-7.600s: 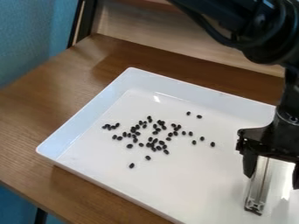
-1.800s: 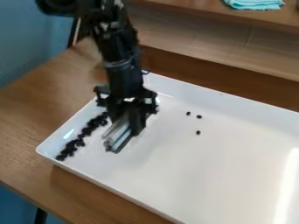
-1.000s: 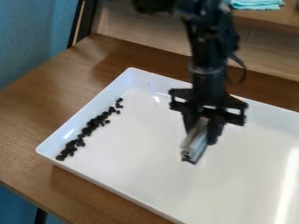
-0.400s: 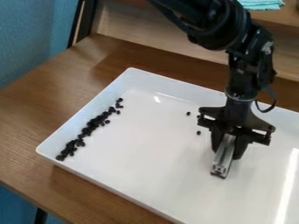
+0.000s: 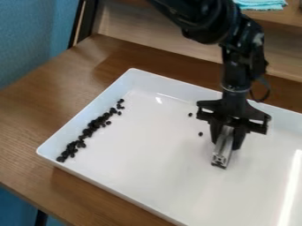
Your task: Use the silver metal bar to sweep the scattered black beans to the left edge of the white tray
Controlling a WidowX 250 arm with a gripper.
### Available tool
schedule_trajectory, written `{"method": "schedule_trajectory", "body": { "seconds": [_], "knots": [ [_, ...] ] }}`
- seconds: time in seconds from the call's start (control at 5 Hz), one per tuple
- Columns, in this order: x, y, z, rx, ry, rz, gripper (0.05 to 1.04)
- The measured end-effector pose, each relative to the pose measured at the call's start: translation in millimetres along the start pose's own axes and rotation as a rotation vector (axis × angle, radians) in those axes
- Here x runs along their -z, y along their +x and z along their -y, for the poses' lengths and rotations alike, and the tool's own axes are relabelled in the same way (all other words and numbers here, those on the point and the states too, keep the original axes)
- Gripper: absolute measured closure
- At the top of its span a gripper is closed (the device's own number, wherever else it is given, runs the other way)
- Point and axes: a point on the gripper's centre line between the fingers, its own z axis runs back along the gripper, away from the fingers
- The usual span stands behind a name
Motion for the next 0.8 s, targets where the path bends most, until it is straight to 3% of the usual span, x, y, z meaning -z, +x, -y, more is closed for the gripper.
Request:
{"method": "schedule_trajectory", "body": {
  "seconds": [0.4,0.8],
  "knots": [
    [0,7,-44,-0.057,-0.015,-0.051,0.682],
    [-3,1,-96,-0.151,-0.012,-0.028,0.682]
  ]
}}
